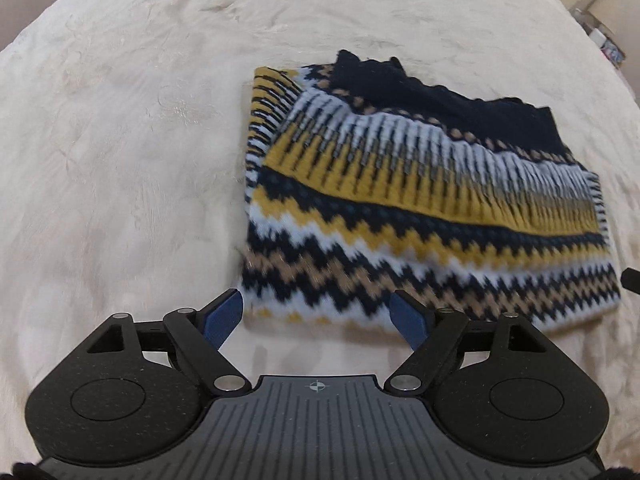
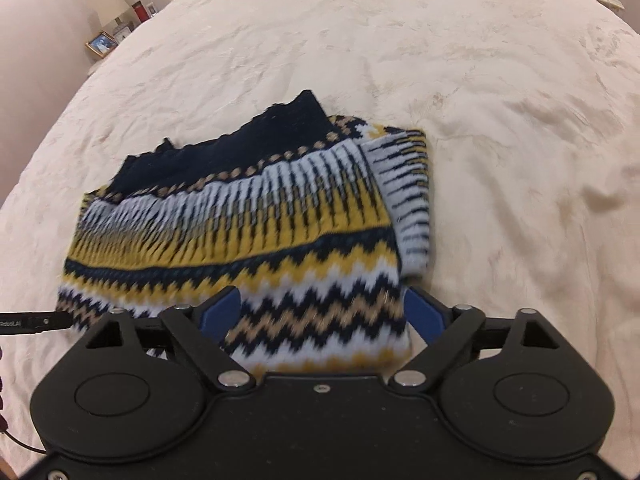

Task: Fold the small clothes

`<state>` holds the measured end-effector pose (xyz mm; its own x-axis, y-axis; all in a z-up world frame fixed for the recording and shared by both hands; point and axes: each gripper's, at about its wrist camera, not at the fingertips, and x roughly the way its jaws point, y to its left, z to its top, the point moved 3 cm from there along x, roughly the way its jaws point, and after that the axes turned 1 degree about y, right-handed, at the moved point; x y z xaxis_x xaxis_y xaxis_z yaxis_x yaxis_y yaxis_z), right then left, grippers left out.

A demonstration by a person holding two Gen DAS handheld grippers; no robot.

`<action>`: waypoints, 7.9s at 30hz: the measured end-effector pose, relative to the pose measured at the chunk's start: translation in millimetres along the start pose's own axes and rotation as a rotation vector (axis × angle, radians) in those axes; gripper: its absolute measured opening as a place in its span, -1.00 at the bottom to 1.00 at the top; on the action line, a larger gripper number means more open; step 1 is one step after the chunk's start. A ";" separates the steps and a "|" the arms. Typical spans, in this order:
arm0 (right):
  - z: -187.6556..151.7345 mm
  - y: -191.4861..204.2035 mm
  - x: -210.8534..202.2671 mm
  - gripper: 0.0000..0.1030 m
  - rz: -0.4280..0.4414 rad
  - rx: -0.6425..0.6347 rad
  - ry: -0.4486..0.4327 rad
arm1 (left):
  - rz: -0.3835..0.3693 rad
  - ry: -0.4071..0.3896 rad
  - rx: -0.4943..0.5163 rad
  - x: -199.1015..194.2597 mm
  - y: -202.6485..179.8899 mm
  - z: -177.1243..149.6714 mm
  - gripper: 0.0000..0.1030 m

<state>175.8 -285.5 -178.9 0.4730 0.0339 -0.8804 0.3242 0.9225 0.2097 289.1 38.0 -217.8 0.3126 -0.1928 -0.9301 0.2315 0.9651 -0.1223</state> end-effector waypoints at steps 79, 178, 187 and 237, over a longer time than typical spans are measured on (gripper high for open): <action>38.8 -65.7 86.4 1.00 0.348 0.243 0.030 | 0.080 -0.062 0.124 95.6 -112.3 41.1 0.92; 59.3 110.5 77.7 0.30 0.119 -0.029 -0.018 | -0.108 -0.084 -0.085 77.2 61.0 30.6 0.67; 109.3 115.3 135.5 0.30 0.095 -0.005 -0.018 | -0.131 -0.110 -0.090 75.6 66.2 22.7 0.70; 86.1 132.3 113.1 -0.09 0.416 0.049 0.226 | -0.708 0.045 -0.057 37.5 39.6 -73.5 0.14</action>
<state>342.7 -192.8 -214.1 0.3822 0.4848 -0.7867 0.1855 0.7938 0.5792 242.3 82.0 -282.9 0.0667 -0.7709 -0.6335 0.3158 0.6186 -0.7195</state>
